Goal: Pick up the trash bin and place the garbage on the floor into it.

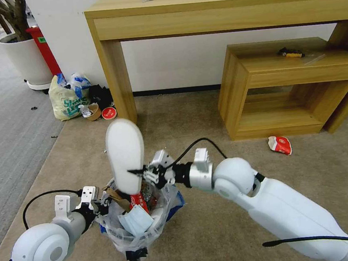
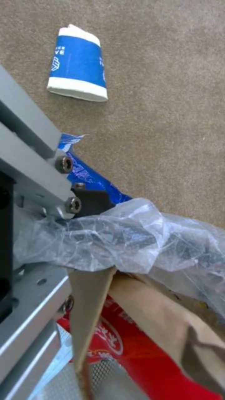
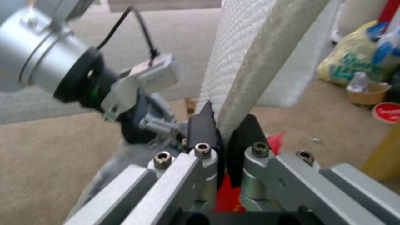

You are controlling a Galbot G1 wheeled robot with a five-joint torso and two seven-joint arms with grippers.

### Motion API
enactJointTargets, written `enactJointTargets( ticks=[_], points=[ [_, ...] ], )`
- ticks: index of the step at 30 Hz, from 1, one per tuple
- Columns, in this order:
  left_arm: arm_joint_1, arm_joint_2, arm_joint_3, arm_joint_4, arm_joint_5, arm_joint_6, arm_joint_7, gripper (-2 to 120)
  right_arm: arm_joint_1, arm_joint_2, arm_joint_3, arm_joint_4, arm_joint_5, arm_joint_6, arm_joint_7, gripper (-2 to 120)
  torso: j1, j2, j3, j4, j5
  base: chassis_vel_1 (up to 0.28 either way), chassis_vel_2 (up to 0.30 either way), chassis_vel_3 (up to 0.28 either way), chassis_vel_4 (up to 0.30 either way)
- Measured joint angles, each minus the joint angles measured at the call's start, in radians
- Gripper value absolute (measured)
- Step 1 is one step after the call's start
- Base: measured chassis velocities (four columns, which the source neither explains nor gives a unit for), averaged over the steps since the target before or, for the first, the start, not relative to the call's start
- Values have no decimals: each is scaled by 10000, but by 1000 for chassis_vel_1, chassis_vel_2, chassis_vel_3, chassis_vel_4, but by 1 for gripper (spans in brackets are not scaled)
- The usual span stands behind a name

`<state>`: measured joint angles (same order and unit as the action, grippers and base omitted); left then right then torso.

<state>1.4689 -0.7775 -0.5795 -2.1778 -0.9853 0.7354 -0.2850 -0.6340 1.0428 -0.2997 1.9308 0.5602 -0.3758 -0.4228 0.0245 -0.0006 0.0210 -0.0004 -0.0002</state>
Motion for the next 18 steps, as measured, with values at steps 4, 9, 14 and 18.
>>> enactJointTargets(
  ticks=[4,9,14,18],
  points=[
    [-13,0,5,0,-5,0,27,0,72,-35,-379,-242,-149,-61,-6,2,0,0,0,0,0,0,0,0,0],
    [-35,-30,35,1,4,0,63,0,159,-30,-756,-584,-366,-200,61,2,0,0,0,0,0,0,0,0,0],
    [-49,-51,48,35,51,0,117,0,245,-14,-1177,-755,-397,-419,285,2,0,0,0,0,0,0,0,0,0],
    [-63,-65,71,52,72,0,145,0,268,125,-1386,-931,-552,-453,307,2,0,0,0,0,0,0,0,0,0]
  ],
)
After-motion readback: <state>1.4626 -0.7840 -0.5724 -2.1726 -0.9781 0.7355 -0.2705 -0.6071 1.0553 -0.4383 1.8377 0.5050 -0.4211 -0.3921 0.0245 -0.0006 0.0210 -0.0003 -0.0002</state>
